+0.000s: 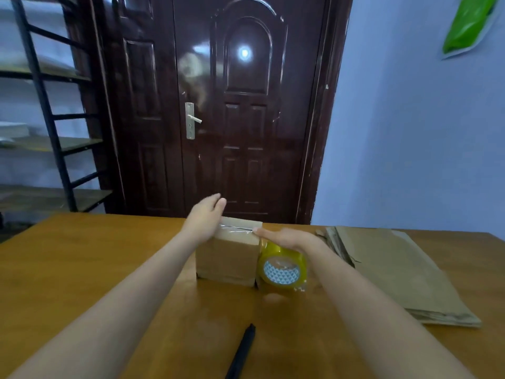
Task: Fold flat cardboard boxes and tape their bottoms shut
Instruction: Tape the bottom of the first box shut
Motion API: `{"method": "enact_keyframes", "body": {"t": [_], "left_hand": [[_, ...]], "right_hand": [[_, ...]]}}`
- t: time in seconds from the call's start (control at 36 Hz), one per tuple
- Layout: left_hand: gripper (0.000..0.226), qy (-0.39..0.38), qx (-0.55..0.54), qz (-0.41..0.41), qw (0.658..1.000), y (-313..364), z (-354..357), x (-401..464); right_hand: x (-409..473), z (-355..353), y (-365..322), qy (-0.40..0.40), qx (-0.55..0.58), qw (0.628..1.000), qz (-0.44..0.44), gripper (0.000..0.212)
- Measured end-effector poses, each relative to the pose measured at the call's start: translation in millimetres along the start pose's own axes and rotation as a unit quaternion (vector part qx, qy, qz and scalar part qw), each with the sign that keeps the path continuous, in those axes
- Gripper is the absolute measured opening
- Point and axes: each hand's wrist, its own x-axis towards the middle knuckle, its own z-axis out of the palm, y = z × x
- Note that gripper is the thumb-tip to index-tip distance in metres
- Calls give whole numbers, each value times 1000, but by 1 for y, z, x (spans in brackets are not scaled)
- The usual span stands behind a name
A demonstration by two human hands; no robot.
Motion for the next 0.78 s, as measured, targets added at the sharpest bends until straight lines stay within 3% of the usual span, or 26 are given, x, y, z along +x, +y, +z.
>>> {"method": "enact_keyframes", "body": {"t": [0.08, 0.17, 0.44, 0.53, 0.64, 0.78], "left_hand": [[52, -120, 190, -2, 974, -4, 17, 3], [52, -160, 306, -7, 938, -7, 26, 8], [82, -182, 375, -46, 908, 1, 33, 9], [66, -210, 368, 3, 906, 8, 35, 14], [42, -221, 249, 78, 940, 14, 43, 10], [38, -155, 299, 70, 939, 21, 53, 9]], "right_hand": [[0, 3, 0, 3, 15, 1000, 5, 98], [2, 5, 2, 21, 36, 999, 7, 99], [6, 5, 21, 86, 77, 993, -7, 90], [10, 7, 31, 101, 62, 993, -7, 70], [11, 10, 36, 107, 46, 993, -28, 40], [12, 9, 40, 134, 53, 989, -41, 41]]}}
